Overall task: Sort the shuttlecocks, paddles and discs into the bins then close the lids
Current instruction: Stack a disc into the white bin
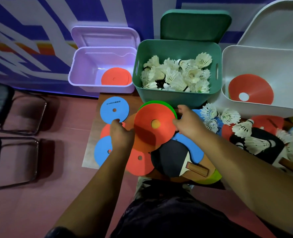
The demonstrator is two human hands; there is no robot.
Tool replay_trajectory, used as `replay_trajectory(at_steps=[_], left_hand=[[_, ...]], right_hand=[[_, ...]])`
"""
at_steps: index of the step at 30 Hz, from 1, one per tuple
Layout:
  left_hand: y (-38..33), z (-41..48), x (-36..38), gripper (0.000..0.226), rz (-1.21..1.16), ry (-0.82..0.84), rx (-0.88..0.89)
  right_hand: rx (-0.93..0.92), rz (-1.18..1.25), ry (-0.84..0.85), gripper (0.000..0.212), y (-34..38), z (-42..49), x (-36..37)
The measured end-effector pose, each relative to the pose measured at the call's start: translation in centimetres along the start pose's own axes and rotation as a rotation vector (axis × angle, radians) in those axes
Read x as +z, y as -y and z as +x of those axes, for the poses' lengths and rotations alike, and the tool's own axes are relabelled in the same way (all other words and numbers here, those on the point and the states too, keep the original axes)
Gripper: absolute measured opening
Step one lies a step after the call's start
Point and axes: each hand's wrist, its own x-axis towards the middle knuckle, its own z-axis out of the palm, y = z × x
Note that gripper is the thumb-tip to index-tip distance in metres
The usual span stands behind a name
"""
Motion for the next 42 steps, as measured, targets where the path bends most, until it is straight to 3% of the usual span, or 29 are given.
replay_trajectory(at_steps=[4, 8, 12, 20, 25, 34, 39, 42], left_hand=[[1.3, 0.6, 0.1, 0.047, 0.037, 0.183, -0.09], [2.1, 0.8, 1.0, 0.03, 0.045, 0.202, -0.106], [2.5, 1.0, 1.6, 0.03, -0.014, 0.199, -0.113], [3.7, 1.4, 1.3, 0.025, -0.233, 0.239, -0.162], [3.6, 1.4, 0.2, 0.025, -0.495, 0.245, -0.198], [1.5, 0.6, -1.4, 0.025, -0.691, 0.308, -0.159], [-0.5, 0.1, -2.0, 0.03, -0.692, 0.358, -0.111], [-2.3, -0.4, -1.9, 0.035, -0.649, 0.292, -0.047]], right_hand=[[0.035, 0.0, 0.046, 0.075, 1.3, 1.3, 1.1], [0.019, -0.09, 0.061, 0.063, 1.7, 1.7, 2.1], [0.026, -0.084, 0.071, 0.058, 1.7, 1.8, 2.6], [-0.098, -0.227, 0.001, 0.013, 1.9, 2.5, 2.6], [-0.105, -0.032, -0.016, 0.019, 2.7, 1.9, 1.6], [-0.193, 0.065, -0.079, 0.019, 3.7, -0.2, -0.4], [-0.133, 0.245, 0.018, 0.02, 4.0, -1.5, -2.5], [-0.139, 0.313, 0.032, 0.023, 3.5, -2.0, -3.4]])
